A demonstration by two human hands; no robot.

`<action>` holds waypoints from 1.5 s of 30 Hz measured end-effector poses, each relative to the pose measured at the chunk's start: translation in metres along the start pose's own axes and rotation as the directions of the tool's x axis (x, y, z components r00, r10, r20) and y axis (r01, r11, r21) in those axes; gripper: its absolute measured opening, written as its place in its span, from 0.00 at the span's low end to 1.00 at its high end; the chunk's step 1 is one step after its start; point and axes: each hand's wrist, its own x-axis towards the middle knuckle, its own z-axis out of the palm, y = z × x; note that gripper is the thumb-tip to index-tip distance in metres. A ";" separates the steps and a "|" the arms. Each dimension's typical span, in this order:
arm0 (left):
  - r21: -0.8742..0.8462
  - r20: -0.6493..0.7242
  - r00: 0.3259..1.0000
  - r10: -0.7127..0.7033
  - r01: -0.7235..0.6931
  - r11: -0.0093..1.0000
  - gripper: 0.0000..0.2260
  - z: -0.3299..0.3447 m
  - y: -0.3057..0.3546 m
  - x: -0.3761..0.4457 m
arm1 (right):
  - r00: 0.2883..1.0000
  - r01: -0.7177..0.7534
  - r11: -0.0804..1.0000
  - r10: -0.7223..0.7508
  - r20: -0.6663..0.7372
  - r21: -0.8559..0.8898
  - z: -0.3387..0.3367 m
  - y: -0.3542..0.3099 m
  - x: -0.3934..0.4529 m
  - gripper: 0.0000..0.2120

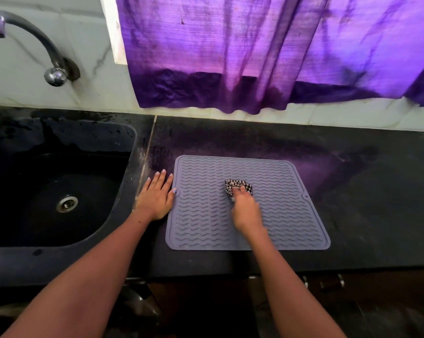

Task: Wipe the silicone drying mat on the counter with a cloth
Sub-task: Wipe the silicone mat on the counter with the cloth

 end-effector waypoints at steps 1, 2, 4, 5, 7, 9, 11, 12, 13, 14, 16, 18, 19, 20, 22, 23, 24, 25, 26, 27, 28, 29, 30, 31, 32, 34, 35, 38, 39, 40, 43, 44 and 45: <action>-0.010 -0.035 0.999 0.002 -0.002 1.000 0.35 0.001 0.000 -0.004 | 0.998 -0.052 0.986 0.058 -0.030 0.161 -0.009 0.001 0.001 0.22; -0.023 -0.062 0.998 0.002 -0.004 1.000 0.37 0.002 0.000 -0.007 | 0.990 -0.103 0.945 0.126 -0.056 0.311 -0.016 0.002 0.002 0.19; -0.048 -0.095 0.995 -0.007 0.002 0.999 0.39 0.003 0.000 -0.007 | 0.966 -0.141 0.859 0.229 -0.122 0.492 -0.025 -0.002 -0.001 0.18; -0.061 -0.109 0.994 -0.017 0.010 0.998 0.38 0.003 0.000 -0.006 | 0.959 -0.133 0.859 0.237 -0.153 0.495 -0.026 -0.007 -0.005 0.18; -0.083 -0.132 0.991 -0.027 0.016 0.996 0.38 0.002 0.001 -0.004 | 0.968 -0.050 0.903 0.149 -0.202 0.427 -0.019 -0.020 -0.017 0.20; -0.104 -0.155 0.987 -0.030 0.014 0.994 0.37 0.003 0.001 -0.004 | 0.987 0.055 0.957 -0.009 -0.158 0.285 0.002 -0.028 -0.026 0.21; -0.112 -0.167 0.985 -0.034 0.015 0.994 0.37 0.004 0.001 -0.004 | 0.994 0.101 0.993 -0.099 -0.038 0.056 0.027 -0.027 -0.027 0.24; -0.107 -0.170 0.985 -0.036 0.018 0.994 0.36 0.004 0.001 -0.005 | 0.994 0.109 0.994 -0.109 0.003 -0.029 0.034 -0.025 -0.026 0.26; -0.100 -0.172 0.984 -0.039 0.022 0.995 0.36 0.004 0.002 -0.005 | 0.993 0.116 0.991 -0.115 0.020 -0.070 0.038 -0.022 -0.025 0.27; -0.092 -0.175 0.984 -0.041 0.025 0.995 0.36 0.004 0.003 -0.005 | 0.992 0.125 0.989 -0.123 0.029 -0.079 0.038 -0.020 -0.023 0.27; -0.087 -0.174 0.984 -0.044 0.029 0.996 0.35 0.004 0.004 -0.006 | 0.985 0.168 0.983 -0.165 0.056 -0.067 0.035 -0.015 -0.020 0.27; -0.080 -0.168 0.985 -0.044 0.031 0.996 0.32 0.004 0.004 -0.006 | 0.979 0.197 0.979 -0.194 0.065 -0.042 0.032 -0.010 -0.018 0.27; -0.079 -0.170 0.984 -0.045 0.031 0.996 0.32 0.005 0.004 -0.006 | 0.979 0.199 0.980 -0.197 0.060 -0.025 0.031 -0.009 -0.018 0.27; -0.081 -0.173 0.984 -0.045 0.031 0.996 0.32 0.004 0.005 -0.006 | 0.979 0.196 0.981 -0.195 0.057 -0.008 0.030 -0.009 -0.018 0.27; -0.086 -0.171 0.984 -0.045 0.030 0.996 0.31 0.005 0.005 -0.006 | 0.981 0.189 0.982 -0.190 0.032 0.022 0.029 -0.010 -0.018 0.28; -0.090 -0.169 0.985 -0.044 0.029 0.995 0.30 0.005 0.005 -0.006 | 0.982 0.189 0.981 -0.189 0.015 0.034 0.030 -0.010 -0.018 0.28; -0.095 -0.167 0.985 -0.042 0.027 0.995 0.30 0.005 0.005 -0.005 | 0.982 0.187 0.981 -0.187 -0.002 0.052 0.030 -0.011 -0.018 0.28; -0.098 -0.164 0.986 -0.042 0.026 0.995 0.30 0.005 0.005 -0.005 | 0.984 0.179 0.980 -0.178 -0.026 0.091 0.030 -0.011 -0.018 0.27; -0.095 -0.160 0.986 -0.041 0.026 0.995 0.30 0.004 0.005 -0.005 | 0.987 0.160 0.974 -0.153 -0.056 0.160 0.029 -0.011 -0.017 0.26; -0.091 -0.157 0.987 -0.043 0.029 0.995 0.30 0.004 0.004 -0.005 | 0.992 0.119 0.957 -0.103 -0.075 0.264 0.028 -0.012 -0.016 0.24; -0.088 -0.156 0.987 -0.042 0.029 0.996 0.29 0.004 0.004 -0.005 | 0.997 0.056 0.917 -0.030 -0.072 0.396 0.023 -0.014 -0.015 0.23; -0.090 -0.153 0.987 -0.042 0.029 0.996 0.29 0.004 0.003 -0.005 | 0.997 -0.015 0.849 0.052 -0.056 0.528 0.017 -0.016 -0.013 0.22; -0.090 -0.153 0.987 -0.041 0.028 0.996 0.29 0.004 0.003 -0.006 | 0.992 -0.069 0.778 0.119 -0.038 0.625 0.012 -0.020 -0.011 0.21; -0.091 -0.154 0.987 -0.040 0.026 0.995 0.30 0.004 0.002 -0.006 | 0.987 -0.094 0.734 0.158 -0.035 0.672 0.008 -0.024 -0.011 0.21; -0.091 -0.161 0.986 -0.037 0.022 0.996 0.30 0.004 0.002 -0.005 | 0.986 -0.085 0.731 0.160 -0.049 0.677 0.007 -0.030 -0.012 0.21; -0.092 -0.164 0.986 -0.036 0.021 0.996 0.30 0.004 0.001 -0.005 | 0.995 0.006 0.800 0.054 -0.082 0.600 0.010 -0.044 -0.019 0.22; -0.092 -0.161 0.986 -0.038 0.023 0.996 0.30 0.004 0.001 -0.005 | 0.997 0.060 0.861 -0.030 -0.066 0.506 0.017 -0.050 -0.023 0.23; -0.099 -0.168 0.985 -0.042 0.025 0.995 0.35 0.004 0.002 -0.006 | 0.972 0.209 0.975 -0.215 0.097 0.075 0.045 -0.052 -0.031 0.29; -0.101 -0.169 0.985 -0.040 0.024 0.995 0.36 0.004 0.003 -0.006 | 0.967 0.221 0.975 -0.220 0.125 0.008 0.050 -0.050 -0.031 0.31; -0.102 -0.169 0.985 -0.042 0.024 0.994 0.37 0.004 0.003 -0.007 | 0.966 0.217 0.976 -0.214 0.147 -0.008 0.051 -0.050 -0.029 0.31; -0.095 -0.146 0.988 -0.047 0.033 0.995 0.32 0.002 0.006 -0.007 | 0.956 0.215 0.977 -0.211 0.206 0.000 0.048 -0.050 -0.025 0.31; -0.094 -0.142 0.989 -0.047 0.034 0.995 0.31 0.002 0.006 -0.006 | 0.952 0.217 0.976 -0.209 0.221 -0.010 0.047 -0.051 -0.024 0.31; -0.097 -0.147 0.988 -0.048 0.034 0.995 0.32 0.003 0.006 -0.006 | 0.951 0.219 0.976 -0.208 0.228 -0.022 0.047 -0.051 -0.023 0.31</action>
